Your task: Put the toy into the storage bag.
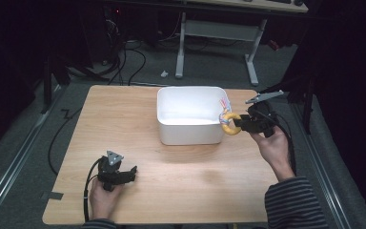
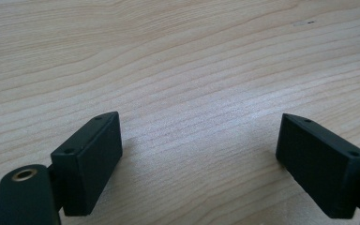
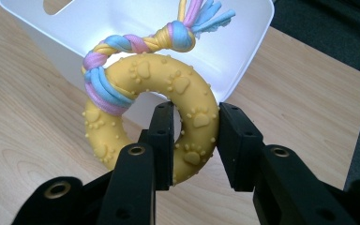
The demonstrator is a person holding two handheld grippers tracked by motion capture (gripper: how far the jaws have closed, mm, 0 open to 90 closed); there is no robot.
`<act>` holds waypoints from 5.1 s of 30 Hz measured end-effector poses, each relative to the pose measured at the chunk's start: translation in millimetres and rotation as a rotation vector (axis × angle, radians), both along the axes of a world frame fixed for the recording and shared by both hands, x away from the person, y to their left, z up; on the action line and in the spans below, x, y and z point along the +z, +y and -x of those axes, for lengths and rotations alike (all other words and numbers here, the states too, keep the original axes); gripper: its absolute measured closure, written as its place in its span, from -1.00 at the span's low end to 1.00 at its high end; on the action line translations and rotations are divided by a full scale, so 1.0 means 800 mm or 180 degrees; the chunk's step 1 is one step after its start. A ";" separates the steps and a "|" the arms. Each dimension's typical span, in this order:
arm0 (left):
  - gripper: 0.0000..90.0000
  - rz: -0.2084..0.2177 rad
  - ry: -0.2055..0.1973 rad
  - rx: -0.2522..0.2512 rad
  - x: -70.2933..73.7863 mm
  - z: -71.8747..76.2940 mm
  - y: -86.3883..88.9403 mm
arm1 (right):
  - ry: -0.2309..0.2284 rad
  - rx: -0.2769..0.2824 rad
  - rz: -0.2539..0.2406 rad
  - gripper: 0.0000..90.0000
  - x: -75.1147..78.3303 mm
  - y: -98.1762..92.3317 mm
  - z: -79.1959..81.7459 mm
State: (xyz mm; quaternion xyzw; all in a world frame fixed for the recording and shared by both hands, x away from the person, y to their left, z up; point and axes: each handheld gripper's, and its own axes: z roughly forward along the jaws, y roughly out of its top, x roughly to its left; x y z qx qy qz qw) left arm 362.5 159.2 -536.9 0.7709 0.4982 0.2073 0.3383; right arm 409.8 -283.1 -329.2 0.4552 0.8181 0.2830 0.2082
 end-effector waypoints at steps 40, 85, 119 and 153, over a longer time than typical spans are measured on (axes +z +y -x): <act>-0.67 -0.0004 -0.0008 0.0019 0.000 0.000 -0.001 | 0.0077 0.0043 -0.0088 0.52 0.008 0.090 -0.104; -0.67 0.0002 -0.0007 0.0020 0.000 0.000 -0.001 | 0.0727 -0.0049 0.0269 0.52 -0.064 0.113 -0.140; -0.67 0.0002 -0.0008 0.0021 0.000 0.000 -0.001 | 0.0979 0.0099 0.0225 0.51 -0.067 0.110 -0.127; -0.66 0.0005 -0.0007 0.0033 0.000 0.000 -0.001 | 0.0297 -0.0010 -0.0416 -0.01 -0.023 0.030 -0.056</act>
